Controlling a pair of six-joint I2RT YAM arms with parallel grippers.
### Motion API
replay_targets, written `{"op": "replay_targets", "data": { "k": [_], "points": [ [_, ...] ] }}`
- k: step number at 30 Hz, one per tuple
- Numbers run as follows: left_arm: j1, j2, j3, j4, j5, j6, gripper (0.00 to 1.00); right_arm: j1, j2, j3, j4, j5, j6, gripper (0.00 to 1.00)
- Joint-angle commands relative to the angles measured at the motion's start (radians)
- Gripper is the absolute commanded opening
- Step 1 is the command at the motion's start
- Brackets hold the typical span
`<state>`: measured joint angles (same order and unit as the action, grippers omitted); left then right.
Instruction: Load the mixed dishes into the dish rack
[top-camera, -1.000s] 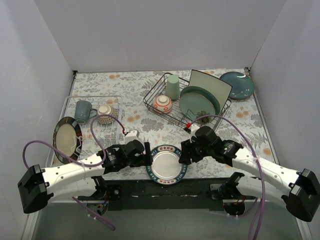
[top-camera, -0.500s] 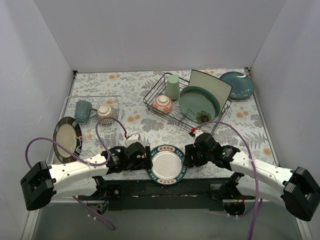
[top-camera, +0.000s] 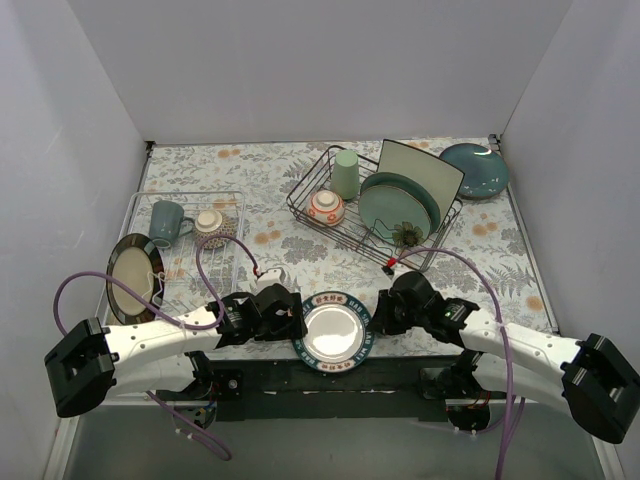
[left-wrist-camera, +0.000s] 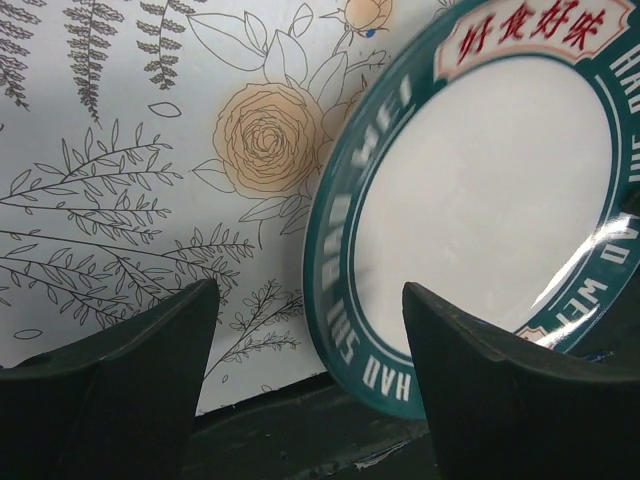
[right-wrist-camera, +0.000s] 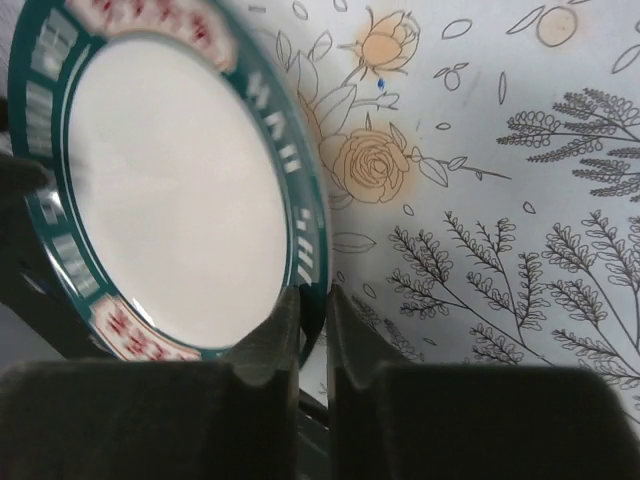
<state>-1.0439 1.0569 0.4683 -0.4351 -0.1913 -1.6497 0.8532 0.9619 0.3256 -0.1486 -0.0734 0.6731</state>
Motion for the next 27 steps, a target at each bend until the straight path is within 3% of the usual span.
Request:
{"op": "replay_targets", "data": {
  "k": [1, 8, 15, 17, 21, 22, 27],
  "points": [
    [-0.004, -0.001, 0.001, -0.014, -0.014, 0.002, 0.74, 0.004, -0.028, -0.013, -0.014, 0.044, 0.022, 0.04],
    [-0.004, 0.008, 0.023, -0.014, -0.025, 0.019, 0.71, 0.004, -0.1, 0.009, -0.098, 0.167, 0.037, 0.01],
    [-0.004, 0.138, 0.013, 0.044, -0.004, 0.028, 0.4, 0.004, -0.095, 0.0, -0.092, 0.179, 0.048, 0.01],
    [-0.005, 0.172, 0.023, 0.045, 0.0, 0.03, 0.26, 0.006, -0.077, 0.0, -0.091, 0.176, 0.056, 0.01],
    [-0.005, 0.244, 0.032, 0.047, 0.009, 0.027, 0.13, 0.004, -0.066, -0.01, -0.089, 0.179, 0.062, 0.01],
    [-0.005, 0.261, 0.032, 0.048, 0.013, 0.024, 0.11, 0.004, -0.066, -0.014, -0.088, 0.181, 0.062, 0.03],
    [-0.005, 0.294, 0.01, 0.07, 0.039, 0.015, 0.0, 0.004, -0.081, -0.036, -0.078, 0.184, 0.069, 0.42]
  ]
}}
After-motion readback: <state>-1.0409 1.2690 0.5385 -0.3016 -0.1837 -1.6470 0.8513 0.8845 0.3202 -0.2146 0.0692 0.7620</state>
